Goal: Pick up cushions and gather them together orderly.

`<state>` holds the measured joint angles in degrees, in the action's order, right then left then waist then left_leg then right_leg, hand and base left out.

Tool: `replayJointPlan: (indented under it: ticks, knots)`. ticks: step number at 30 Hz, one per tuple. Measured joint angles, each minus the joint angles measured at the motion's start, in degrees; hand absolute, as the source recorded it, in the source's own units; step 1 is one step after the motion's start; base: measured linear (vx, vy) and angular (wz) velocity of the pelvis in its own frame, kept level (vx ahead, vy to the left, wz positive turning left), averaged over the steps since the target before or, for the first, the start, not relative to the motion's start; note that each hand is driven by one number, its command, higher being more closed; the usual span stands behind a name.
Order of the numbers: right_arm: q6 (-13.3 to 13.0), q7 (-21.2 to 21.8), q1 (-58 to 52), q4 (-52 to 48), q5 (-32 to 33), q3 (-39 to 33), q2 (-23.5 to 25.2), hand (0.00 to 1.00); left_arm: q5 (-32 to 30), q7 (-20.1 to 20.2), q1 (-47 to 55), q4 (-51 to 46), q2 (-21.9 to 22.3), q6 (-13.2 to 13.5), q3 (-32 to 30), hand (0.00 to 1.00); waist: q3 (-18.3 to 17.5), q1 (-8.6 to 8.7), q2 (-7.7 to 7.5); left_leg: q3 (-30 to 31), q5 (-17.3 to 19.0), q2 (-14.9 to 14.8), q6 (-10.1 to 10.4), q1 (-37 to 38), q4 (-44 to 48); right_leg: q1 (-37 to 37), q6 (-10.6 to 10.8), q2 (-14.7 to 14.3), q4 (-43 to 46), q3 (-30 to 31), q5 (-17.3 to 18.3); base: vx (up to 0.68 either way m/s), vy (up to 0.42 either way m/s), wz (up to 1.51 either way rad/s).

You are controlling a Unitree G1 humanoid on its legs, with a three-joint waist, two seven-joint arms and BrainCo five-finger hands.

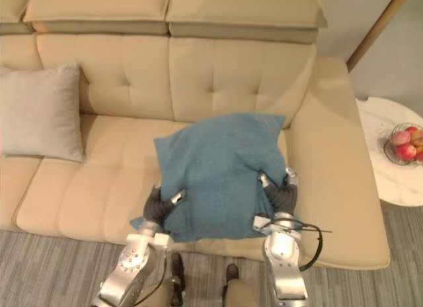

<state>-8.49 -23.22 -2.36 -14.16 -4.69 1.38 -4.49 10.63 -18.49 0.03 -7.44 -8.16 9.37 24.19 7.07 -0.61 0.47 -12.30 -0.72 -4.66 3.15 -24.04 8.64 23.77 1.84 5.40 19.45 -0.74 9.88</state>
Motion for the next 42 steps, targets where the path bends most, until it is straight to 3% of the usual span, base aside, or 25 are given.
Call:
replayJointPlan:
  ticks: [4, 7, 11, 14, 18, 19, 25, 33, 37, 42]
  knots:
    - [0.1, -4.0, 8.8, 0.1, -2.2, 0.9, -0.2, 1.00, -0.7, -4.1, -8.2, 0.0, 0.7, 0.0, -2.5, 1.00, 1.3, -0.49, 0.10, -0.4, -0.4, -0.3, -0.4, -5.5, 2.3, 5.8, 0.2, 0.0, 2.5, 0.0, -0.2, -0.09, 0.007, -0.03]
    - [0.2, -7.6, 21.8, 6.4, -4.4, -0.1, -2.2, 1.00, -1.7, -8.0, -19.8, 2.8, 0.7, 0.1, -4.6, 1.00, 1.7, -0.91, 0.18, -0.3, -2.0, -0.4, -0.7, -10.0, 2.2, 10.9, 0.3, 0.0, 3.5, 0.1, -1.2, -0.09, 0.010, -0.01]
    - [0.8, -11.7, 42.5, 18.6, -4.5, -3.0, -6.8, 1.00, -1.7, -13.0, -40.9, 13.2, -1.8, 1.0, -5.9, 1.00, 5.5, -1.24, 1.09, 0.4, -7.1, 0.2, -0.9, -12.1, -3.4, 15.0, 0.4, -0.1, 3.0, -0.3, -3.2, -0.09, 0.012, 0.08]
    - [1.6, -14.8, 61.8, 31.5, -6.7, -3.5, -9.8, 1.00, -1.7, -16.2, -58.7, 24.5, -4.1, 1.7, -8.8, 1.00, 9.7, -1.17, 2.71, 0.7, -12.3, 0.4, -1.2, -13.8, -9.7, 19.1, 0.4, -0.6, 2.1, -0.5, -5.4, -0.08, 0.005, -0.02]
    - [3.0, -16.9, 75.6, 44.6, -6.7, -3.6, -10.8, 1.00, -1.6, -17.6, -71.1, 36.6, -5.2, 1.7, -11.6, 1.00, 12.8, -0.27, 3.38, 2.6, -15.3, 0.5, -0.7, -15.4, -12.7, 21.3, 0.4, -0.8, 1.4, -1.3, -6.4, -0.02, -0.006, 0.04]
    - [3.7, -17.4, 79.6, 49.1, -6.7, -3.7, -11.0, 0.00, -1.6, -17.6, -74.4, 40.4, -5.6, 1.7, -11.8, 0.00, 13.3, 0.00, 3.39, 3.5, -15.9, 0.4, -0.3, -16.0, -13.4, 22.0, 0.5, -1.0, 0.7, -1.5, -7.0, 0.03, -0.008, 0.04]
    - [5.8, -17.6, 90.7, 62.2, -5.6, -5.3, -12.8, 0.00, -1.4, -17.1, -84.6, 51.8, -6.8, 1.6, -13.6, 0.00, 15.7, 0.26, 3.70, 5.1, -17.6, 0.4, 1.0, -20.0, -14.5, 25.4, 0.6, -1.0, -1.0, -1.8, -8.1, 0.04, -0.009, 0.00]
    - [6.1, -14.9, 89.2, 64.4, 2.6, -7.1, -12.7, 0.00, 0.4, -12.4, -84.0, 56.6, -2.8, 1.0, -18.2, 0.00, 19.3, 0.55, 3.44, 4.7, -17.6, -0.4, 1.1, -22.3, -14.5, 27.7, 0.4, -1.7, -1.1, -2.0, -8.9, 0.04, -0.040, -0.04]
    - [6.0, -15.0, 80.2, 56.4, 3.9, -10.3, -9.3, 0.00, 0.6, -12.1, -78.2, 52.3, -0.2, 1.5, -21.1, 0.00, 19.5, 0.43, 3.33, 3.6, -17.6, -0.5, 1.1, -22.4, -14.5, 28.4, 0.3, -1.9, -0.2, -1.3, -8.9, 0.00, -0.066, -0.06]
    - [5.1, -14.2, 71.9, 47.1, 4.8, -10.7, -8.8, 0.00, 0.6, -11.0, -72.4, 46.0, 0.0, 1.7, -21.0, 0.00, 19.5, 0.41, 3.32, 3.3, -17.3, -0.9, 1.4, -21.8, -14.5, 28.5, 0.3, -2.2, 1.3, -1.2, -8.8, -0.03, -0.079, -0.02]
